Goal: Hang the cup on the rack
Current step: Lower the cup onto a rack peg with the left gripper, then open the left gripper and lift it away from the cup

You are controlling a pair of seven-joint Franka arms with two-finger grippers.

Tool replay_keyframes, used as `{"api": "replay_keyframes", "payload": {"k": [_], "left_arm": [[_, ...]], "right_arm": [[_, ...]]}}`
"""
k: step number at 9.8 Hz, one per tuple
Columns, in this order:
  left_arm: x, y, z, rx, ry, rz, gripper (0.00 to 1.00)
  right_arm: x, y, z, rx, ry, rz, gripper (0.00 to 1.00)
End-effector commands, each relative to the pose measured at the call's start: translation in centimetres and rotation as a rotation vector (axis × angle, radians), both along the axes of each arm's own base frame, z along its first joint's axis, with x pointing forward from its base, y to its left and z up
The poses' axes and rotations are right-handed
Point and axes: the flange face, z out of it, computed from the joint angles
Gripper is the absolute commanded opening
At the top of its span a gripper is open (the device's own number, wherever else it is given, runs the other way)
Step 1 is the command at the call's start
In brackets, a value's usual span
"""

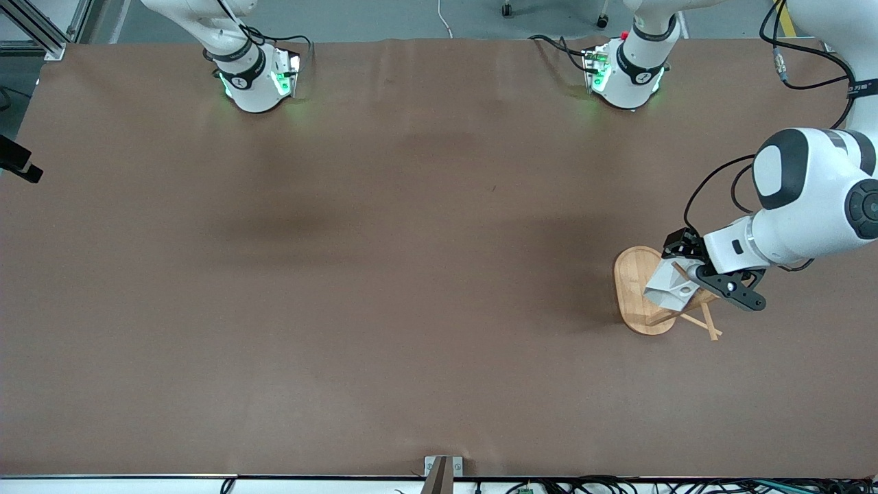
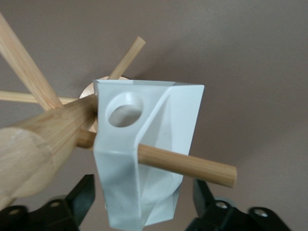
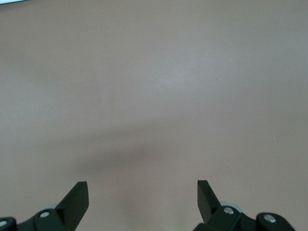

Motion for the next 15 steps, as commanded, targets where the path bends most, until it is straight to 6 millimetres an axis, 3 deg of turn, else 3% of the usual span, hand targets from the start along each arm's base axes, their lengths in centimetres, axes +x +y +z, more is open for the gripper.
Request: {"api": "replay_keyframes", "payload": {"k": [1, 6, 8, 11, 15], "left_arm": [[0.9, -0.5, 0.6, -0.016, -0.011, 0.035, 1.0], [1.1, -1.7, 11.7, 0.012, -0.031, 0.194, 1.0], [1.1, -2.1, 15.2, 0.011, -0.065, 0.216, 1.0], [-1.0, -2.3, 20.3, 0.07, -0.141, 0.211, 1.0], [-4.4, -2.1, 25.5, 0.09, -0.192, 0.234, 1.0]], "right_arm": [[-0.1, -0.3, 0.2, 0.0, 0.004, 0.005, 1.0], [-0.1, -0.3, 0.2, 0.0, 0.002, 0.005, 1.0], [0.0, -0.3, 0.2, -0.001, -0.001, 0.005, 1.0], [0.0, -0.3, 0.2, 0.0, 0.001, 0.005, 1.0], [-0.1, -0.3, 0.2, 0.0, 0.002, 0.005, 1.0]]}}
